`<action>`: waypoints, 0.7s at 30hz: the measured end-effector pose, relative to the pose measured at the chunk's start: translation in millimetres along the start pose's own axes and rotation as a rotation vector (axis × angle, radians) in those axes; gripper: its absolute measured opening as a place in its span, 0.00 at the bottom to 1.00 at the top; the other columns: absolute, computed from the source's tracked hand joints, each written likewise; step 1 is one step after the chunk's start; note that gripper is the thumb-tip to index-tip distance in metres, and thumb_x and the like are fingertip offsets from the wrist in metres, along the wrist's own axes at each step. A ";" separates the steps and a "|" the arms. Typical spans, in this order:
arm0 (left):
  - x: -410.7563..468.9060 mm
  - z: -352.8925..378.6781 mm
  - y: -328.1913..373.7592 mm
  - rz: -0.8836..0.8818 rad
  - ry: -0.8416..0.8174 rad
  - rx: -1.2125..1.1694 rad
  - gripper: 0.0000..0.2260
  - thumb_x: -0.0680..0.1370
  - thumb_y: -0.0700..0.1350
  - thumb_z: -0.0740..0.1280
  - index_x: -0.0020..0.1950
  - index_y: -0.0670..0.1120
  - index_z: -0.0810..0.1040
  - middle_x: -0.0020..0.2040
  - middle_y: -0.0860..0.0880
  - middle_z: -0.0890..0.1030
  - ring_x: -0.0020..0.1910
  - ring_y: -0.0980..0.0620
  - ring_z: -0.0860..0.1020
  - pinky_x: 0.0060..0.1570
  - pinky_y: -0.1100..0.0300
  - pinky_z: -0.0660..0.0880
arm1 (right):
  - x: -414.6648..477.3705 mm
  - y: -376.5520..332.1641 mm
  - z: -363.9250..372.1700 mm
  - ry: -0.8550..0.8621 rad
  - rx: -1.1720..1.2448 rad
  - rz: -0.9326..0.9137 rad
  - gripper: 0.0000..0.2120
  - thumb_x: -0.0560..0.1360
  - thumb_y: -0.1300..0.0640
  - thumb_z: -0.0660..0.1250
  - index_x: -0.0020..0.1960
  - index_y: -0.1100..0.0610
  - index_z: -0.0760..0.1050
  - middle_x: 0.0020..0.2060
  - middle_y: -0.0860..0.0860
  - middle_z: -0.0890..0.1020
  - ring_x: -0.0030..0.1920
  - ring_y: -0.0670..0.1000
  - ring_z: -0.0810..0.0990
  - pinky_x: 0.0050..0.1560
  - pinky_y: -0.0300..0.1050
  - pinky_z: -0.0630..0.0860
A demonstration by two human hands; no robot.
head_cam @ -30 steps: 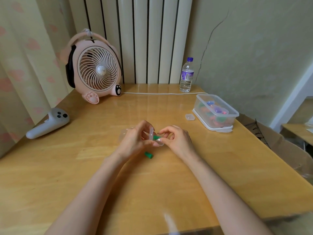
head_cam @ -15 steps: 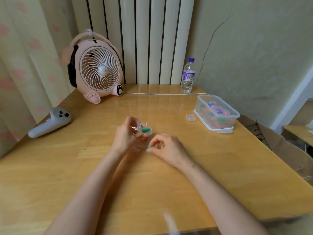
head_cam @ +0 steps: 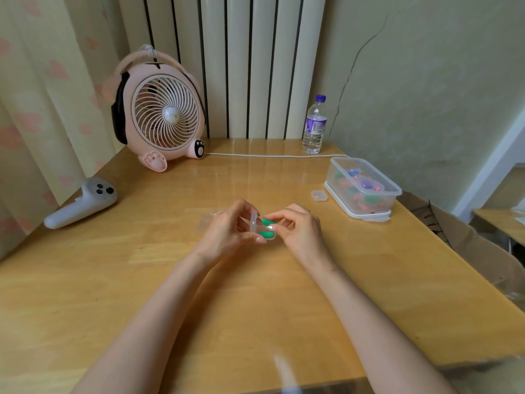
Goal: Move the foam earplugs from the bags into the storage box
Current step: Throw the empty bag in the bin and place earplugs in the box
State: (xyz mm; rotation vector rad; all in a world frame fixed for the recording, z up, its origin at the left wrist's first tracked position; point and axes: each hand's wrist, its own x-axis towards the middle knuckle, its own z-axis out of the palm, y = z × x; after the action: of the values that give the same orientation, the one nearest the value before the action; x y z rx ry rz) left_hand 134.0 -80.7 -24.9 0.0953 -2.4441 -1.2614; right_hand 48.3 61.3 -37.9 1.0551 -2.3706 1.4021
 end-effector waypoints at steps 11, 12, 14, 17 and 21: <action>1.0 7.3 -4.1 0.128 0.060 0.097 0.21 0.63 0.43 0.79 0.49 0.44 0.73 0.42 0.49 0.78 0.37 0.62 0.74 0.36 0.73 0.69 | -1.4 -15.2 -10.2 -0.235 0.566 0.393 0.11 0.74 0.51 0.68 0.53 0.54 0.75 0.38 0.54 0.83 0.33 0.51 0.81 0.36 0.43 0.79; 1.1 9.1 -6.2 0.163 0.051 0.117 0.20 0.63 0.44 0.79 0.50 0.43 0.74 0.44 0.47 0.78 0.38 0.61 0.73 0.37 0.73 0.69 | -1.7 -16.0 -10.8 -0.253 0.601 0.406 0.14 0.73 0.52 0.69 0.56 0.56 0.74 0.40 0.58 0.83 0.34 0.53 0.81 0.36 0.43 0.79; 0.7 11.0 -8.0 0.197 0.021 0.142 0.21 0.63 0.45 0.78 0.52 0.42 0.76 0.47 0.47 0.76 0.40 0.60 0.72 0.39 0.74 0.68 | -1.9 -16.8 -12.0 -0.265 0.637 0.416 0.16 0.74 0.59 0.69 0.59 0.59 0.72 0.42 0.62 0.81 0.33 0.54 0.81 0.35 0.42 0.78; 0.3 8.9 -4.5 0.180 0.032 0.127 0.25 0.63 0.49 0.78 0.57 0.45 0.77 0.51 0.50 0.74 0.41 0.62 0.72 0.41 0.75 0.67 | -1.3 -15.0 -13.6 -0.244 0.614 0.402 0.14 0.75 0.67 0.66 0.59 0.60 0.72 0.41 0.61 0.80 0.35 0.50 0.80 0.33 0.39 0.77; 4.1 -5.8 -11.7 0.083 0.300 0.249 0.17 0.69 0.51 0.75 0.54 0.46 0.78 0.51 0.52 0.75 0.42 0.58 0.74 0.45 0.63 0.73 | 0.0 -9.8 -14.6 -0.230 0.548 0.408 0.13 0.74 0.67 0.66 0.58 0.58 0.73 0.42 0.59 0.80 0.38 0.54 0.80 0.38 0.43 0.78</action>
State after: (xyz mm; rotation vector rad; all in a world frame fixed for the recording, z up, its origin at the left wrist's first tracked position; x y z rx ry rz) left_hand 131.1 -93.1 -30.0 0.2301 -2.3034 -0.8349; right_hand 52.1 70.5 -23.3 0.9058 -2.5261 2.2840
